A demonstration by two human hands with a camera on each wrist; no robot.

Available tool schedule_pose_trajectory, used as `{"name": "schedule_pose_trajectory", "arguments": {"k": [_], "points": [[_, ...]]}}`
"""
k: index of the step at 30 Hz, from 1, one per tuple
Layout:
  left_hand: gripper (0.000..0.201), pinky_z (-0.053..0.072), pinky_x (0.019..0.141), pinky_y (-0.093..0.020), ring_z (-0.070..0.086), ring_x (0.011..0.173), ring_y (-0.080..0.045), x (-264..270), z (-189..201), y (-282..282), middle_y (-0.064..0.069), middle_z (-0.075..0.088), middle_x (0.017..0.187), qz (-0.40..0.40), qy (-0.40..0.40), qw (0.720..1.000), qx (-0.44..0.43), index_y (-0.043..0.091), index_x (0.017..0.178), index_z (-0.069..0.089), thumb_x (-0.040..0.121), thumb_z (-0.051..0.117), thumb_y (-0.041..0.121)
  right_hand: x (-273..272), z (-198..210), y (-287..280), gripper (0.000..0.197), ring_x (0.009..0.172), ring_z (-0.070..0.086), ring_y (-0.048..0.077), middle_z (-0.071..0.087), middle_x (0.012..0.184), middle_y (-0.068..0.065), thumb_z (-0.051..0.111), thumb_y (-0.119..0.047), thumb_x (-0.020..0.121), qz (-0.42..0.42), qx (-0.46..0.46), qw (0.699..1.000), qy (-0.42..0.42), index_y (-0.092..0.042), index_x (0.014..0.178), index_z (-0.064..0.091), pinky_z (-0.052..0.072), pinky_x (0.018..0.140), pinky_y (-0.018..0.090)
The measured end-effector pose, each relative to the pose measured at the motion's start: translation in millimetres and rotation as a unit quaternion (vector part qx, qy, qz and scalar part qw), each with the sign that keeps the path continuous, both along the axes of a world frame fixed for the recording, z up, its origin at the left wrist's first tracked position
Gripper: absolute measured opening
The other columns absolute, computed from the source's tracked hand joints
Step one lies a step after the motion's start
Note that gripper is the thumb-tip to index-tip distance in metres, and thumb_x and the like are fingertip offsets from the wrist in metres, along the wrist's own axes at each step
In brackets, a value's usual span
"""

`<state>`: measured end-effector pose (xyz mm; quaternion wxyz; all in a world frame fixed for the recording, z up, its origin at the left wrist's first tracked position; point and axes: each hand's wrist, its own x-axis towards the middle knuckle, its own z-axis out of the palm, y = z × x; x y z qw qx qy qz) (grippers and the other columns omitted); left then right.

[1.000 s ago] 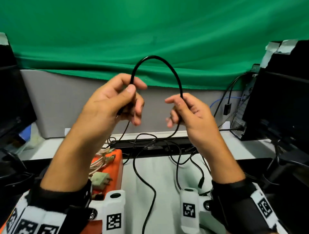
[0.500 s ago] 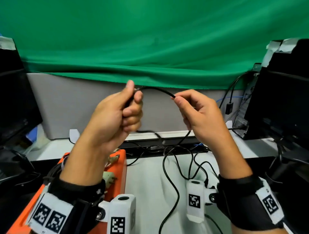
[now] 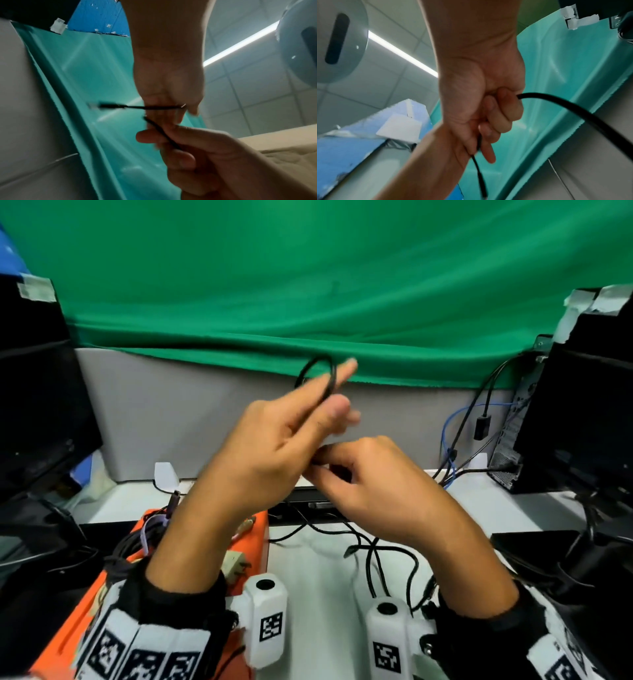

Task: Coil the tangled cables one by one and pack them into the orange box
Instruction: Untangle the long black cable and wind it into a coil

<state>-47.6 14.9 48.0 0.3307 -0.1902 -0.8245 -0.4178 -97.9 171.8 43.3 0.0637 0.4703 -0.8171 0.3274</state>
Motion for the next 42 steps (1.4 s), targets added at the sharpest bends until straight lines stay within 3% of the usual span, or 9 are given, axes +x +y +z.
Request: {"name": "schedule_pose_trajectory", "arguments": {"k": [3,5,12,18,21,25,30,37,42], "points": [[0.057,0.048,0.056,-0.04,0.054,0.056,-0.01,2,0,-3,0.007,0.056,0.057,0.163,-0.027,0.975,-0.15,0.023,0.078,0.065,0.097,0.035,0.067,2,11,14,0.019,0.053,0.04,0.009,0.049,0.057,0.004,0.064,-0.016,0.094,0.06,-0.046,0.994,-0.078,-0.017,0.075,0.064,0.034,0.051,0.029],[0.067,0.042,0.051,-0.038,0.045,0.048,-0.01,5,7,-4,0.006,0.046,0.047,0.183,-0.052,0.97,-0.153,0.02,0.072,0.066,0.096,0.033,0.072,-5,15,27,0.01,0.051,0.039,0.011,0.046,0.061,0.01,0.068,-0.009,0.093,0.09,-0.101,0.977,-0.164,-0.012,0.088,0.061,0.035,0.048,0.026],[0.069,0.021,0.044,-0.028,0.021,0.038,-0.018,9,0,-17,-0.001,0.029,0.038,-0.14,-0.35,0.926,0.015,0.009,0.058,0.069,0.102,0.044,0.056,-33,1,28,0.018,0.066,0.051,0.035,0.059,0.074,0.022,0.082,-0.032,0.08,0.061,-0.232,0.97,-0.048,-0.022,0.084,0.068,0.042,0.063,0.049],[0.056,0.006,0.034,-0.024,0.008,0.029,-0.008,-9,-6,-8,0.003,0.019,0.037,-0.521,-0.318,0.701,0.37,0.018,0.056,0.047,0.104,0.04,0.046,-18,-7,-9,0.036,0.07,0.06,0.003,0.066,0.084,-0.012,0.042,-0.042,0.106,0.082,-0.321,0.941,-0.066,-0.021,0.114,0.07,0.043,0.065,0.018],[0.057,0.007,0.037,-0.024,0.011,0.028,-0.008,-8,5,-4,0.005,0.022,0.038,-0.392,-0.27,0.778,0.41,0.019,0.055,0.044,0.102,0.037,0.052,-11,0,-8,0.047,0.047,0.031,0.009,0.058,0.07,-0.003,0.039,-0.054,0.099,0.153,-0.345,0.876,-0.301,-0.021,0.115,0.067,0.02,0.046,0.027],[0.05,0.035,0.051,-0.026,0.035,0.041,-0.013,-5,10,5,0.003,0.034,0.049,-0.272,-0.211,0.83,0.439,0.018,0.064,0.044,0.102,0.035,0.05,-12,-2,-11,0.022,0.05,0.035,0.002,0.043,0.061,-0.01,0.046,-0.021,0.108,0.04,-0.368,0.916,-0.156,-0.018,0.105,0.067,0.032,0.049,0.013],[0.035,0.046,0.059,-0.031,0.038,0.042,-0.013,3,9,-4,0.003,0.037,0.052,-0.291,-0.261,0.846,0.362,0.01,0.083,0.057,0.103,0.036,0.03,-19,-1,1,0.022,0.048,0.037,0.003,0.05,0.057,-0.006,0.049,-0.025,0.107,0.012,-0.317,0.937,-0.144,-0.02,0.102,0.07,0.029,0.048,0.011],[0.036,0.017,0.042,-0.021,0.012,0.039,-0.006,4,14,-18,0.008,0.022,0.052,-0.359,-0.189,0.805,0.433,0.015,0.087,0.06,0.107,0.032,0.027,-19,1,4,0.018,0.053,0.052,0.002,0.07,0.077,0.0,0.049,-0.034,0.106,0.008,-0.236,0.968,-0.085,-0.032,0.114,0.065,0.034,0.053,0.012],[0.036,0.041,0.057,-0.026,0.051,0.053,-0.014,4,18,-57,-0.003,0.063,0.076,-0.452,0.017,0.662,0.598,0.004,0.103,0.056,0.112,0.023,0.016,-39,-3,28,0.024,0.058,0.045,0.004,0.056,0.064,-0.011,0.054,-0.048,0.098,-0.08,-0.093,0.992,-0.016,-0.03,0.093,0.069,0.038,0.059,0.027]]}}
